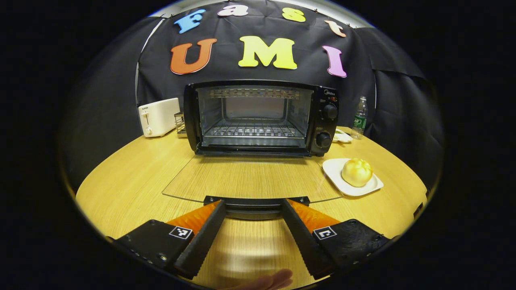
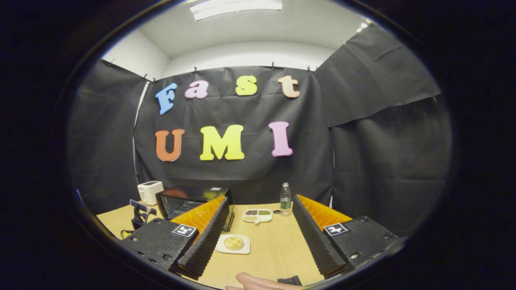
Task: Open the electric oven with the left hand, put the food in, and close the electric oven.
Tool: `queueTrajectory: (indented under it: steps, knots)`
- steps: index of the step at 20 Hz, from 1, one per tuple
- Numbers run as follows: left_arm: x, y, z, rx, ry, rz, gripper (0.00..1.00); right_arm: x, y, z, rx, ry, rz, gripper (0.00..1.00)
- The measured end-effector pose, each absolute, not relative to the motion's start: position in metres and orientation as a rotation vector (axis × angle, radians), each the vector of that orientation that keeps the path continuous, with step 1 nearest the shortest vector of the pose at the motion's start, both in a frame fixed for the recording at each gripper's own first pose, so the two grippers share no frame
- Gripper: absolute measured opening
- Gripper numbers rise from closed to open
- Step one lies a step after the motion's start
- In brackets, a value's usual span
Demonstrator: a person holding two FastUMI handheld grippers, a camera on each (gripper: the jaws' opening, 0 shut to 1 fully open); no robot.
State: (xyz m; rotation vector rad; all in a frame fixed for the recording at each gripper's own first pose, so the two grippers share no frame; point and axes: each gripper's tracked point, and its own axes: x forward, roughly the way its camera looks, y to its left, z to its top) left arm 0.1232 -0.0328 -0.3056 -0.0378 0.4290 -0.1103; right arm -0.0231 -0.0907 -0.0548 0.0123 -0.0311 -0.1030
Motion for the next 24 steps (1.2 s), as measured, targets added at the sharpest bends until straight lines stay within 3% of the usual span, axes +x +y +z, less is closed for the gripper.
queueTrajectory:
  steps: [1,2,15,24]
  knots:
    - [0.121,-0.034,-0.297,-0.050,0.415,-0.118,0.83,-0.022,-0.090,-0.055,0.013,-0.028,-0.102,0.96]
    - [0.119,-0.031,-0.286,-0.053,0.393,-0.114,0.93,-0.019,-0.088,-0.058,0.015,-0.020,-0.101,0.96]
    - [0.040,-0.013,-0.090,0.046,0.079,-0.061,0.92,0.040,-0.063,-0.108,-0.017,0.095,-0.023,0.97]
    - [-0.002,-0.001,0.006,-0.025,-0.062,-0.063,0.93,0.110,-0.053,-0.216,0.008,0.229,-0.006,0.97]
